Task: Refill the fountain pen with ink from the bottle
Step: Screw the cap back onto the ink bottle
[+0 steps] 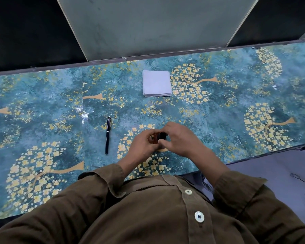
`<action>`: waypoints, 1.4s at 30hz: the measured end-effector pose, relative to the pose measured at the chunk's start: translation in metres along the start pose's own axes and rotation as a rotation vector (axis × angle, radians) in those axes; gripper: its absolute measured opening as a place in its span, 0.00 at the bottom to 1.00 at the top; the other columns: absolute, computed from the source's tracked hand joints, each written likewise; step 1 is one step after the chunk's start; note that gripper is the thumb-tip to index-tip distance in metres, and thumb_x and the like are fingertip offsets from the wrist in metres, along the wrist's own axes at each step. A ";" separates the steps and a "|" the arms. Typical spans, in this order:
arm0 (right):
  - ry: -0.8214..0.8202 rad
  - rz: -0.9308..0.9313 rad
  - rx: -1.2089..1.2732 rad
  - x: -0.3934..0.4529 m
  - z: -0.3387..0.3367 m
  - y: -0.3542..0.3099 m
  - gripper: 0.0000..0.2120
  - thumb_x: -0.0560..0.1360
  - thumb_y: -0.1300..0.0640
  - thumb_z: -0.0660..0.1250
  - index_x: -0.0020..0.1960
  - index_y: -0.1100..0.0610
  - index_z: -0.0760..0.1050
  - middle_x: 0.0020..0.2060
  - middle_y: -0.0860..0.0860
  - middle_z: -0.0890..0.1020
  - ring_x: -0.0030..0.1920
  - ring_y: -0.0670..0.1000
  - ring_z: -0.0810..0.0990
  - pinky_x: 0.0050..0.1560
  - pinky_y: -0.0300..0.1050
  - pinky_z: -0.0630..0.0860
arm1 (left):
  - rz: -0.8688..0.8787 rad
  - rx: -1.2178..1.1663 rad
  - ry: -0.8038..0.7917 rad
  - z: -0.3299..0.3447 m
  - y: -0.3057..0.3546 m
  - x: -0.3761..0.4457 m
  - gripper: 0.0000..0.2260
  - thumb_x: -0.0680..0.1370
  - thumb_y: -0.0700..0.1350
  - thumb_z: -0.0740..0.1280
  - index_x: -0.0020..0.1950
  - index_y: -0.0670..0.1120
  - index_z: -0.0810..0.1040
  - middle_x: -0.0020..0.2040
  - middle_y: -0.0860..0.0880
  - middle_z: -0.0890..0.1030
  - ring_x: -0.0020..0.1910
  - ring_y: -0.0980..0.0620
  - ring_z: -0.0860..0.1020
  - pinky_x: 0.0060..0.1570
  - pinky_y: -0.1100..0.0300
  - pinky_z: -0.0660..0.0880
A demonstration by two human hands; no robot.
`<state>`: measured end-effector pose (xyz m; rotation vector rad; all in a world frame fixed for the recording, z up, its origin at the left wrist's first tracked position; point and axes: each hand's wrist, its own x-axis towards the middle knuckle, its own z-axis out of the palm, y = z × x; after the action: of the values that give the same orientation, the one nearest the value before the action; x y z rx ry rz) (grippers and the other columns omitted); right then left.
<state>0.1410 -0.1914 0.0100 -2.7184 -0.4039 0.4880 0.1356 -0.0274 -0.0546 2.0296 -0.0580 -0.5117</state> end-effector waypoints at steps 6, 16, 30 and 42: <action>0.065 0.065 -0.165 0.002 0.003 -0.002 0.22 0.76 0.35 0.62 0.51 0.55 0.76 0.46 0.50 0.79 0.45 0.54 0.79 0.43 0.49 0.75 | 0.005 -0.018 -0.004 0.000 0.001 0.000 0.19 0.71 0.47 0.77 0.61 0.55 0.81 0.55 0.54 0.82 0.47 0.59 0.81 0.49 0.59 0.82; -0.017 0.042 0.017 -0.003 0.002 0.009 0.25 0.74 0.42 0.69 0.69 0.46 0.69 0.60 0.47 0.74 0.53 0.53 0.80 0.51 0.52 0.78 | -0.023 -0.048 -0.016 0.001 -0.003 0.001 0.22 0.69 0.48 0.79 0.62 0.54 0.80 0.52 0.57 0.82 0.43 0.64 0.80 0.46 0.66 0.77; -0.011 0.121 -0.103 -0.003 0.000 0.004 0.25 0.72 0.34 0.67 0.60 0.52 0.74 0.54 0.49 0.79 0.51 0.55 0.80 0.49 0.50 0.76 | -0.003 -0.039 -0.017 0.003 -0.007 0.001 0.20 0.70 0.51 0.77 0.61 0.55 0.80 0.55 0.55 0.83 0.48 0.59 0.82 0.50 0.60 0.80; 0.034 0.052 -0.140 -0.004 0.003 -0.002 0.18 0.78 0.40 0.64 0.59 0.53 0.73 0.53 0.50 0.77 0.51 0.57 0.80 0.46 0.51 0.75 | -0.017 -0.049 -0.012 0.001 -0.001 -0.001 0.18 0.69 0.47 0.78 0.58 0.58 0.80 0.50 0.57 0.83 0.41 0.68 0.80 0.44 0.69 0.78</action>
<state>0.1361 -0.1901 0.0096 -2.8748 -0.3722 0.4421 0.1339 -0.0272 -0.0555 1.9805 -0.0347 -0.5309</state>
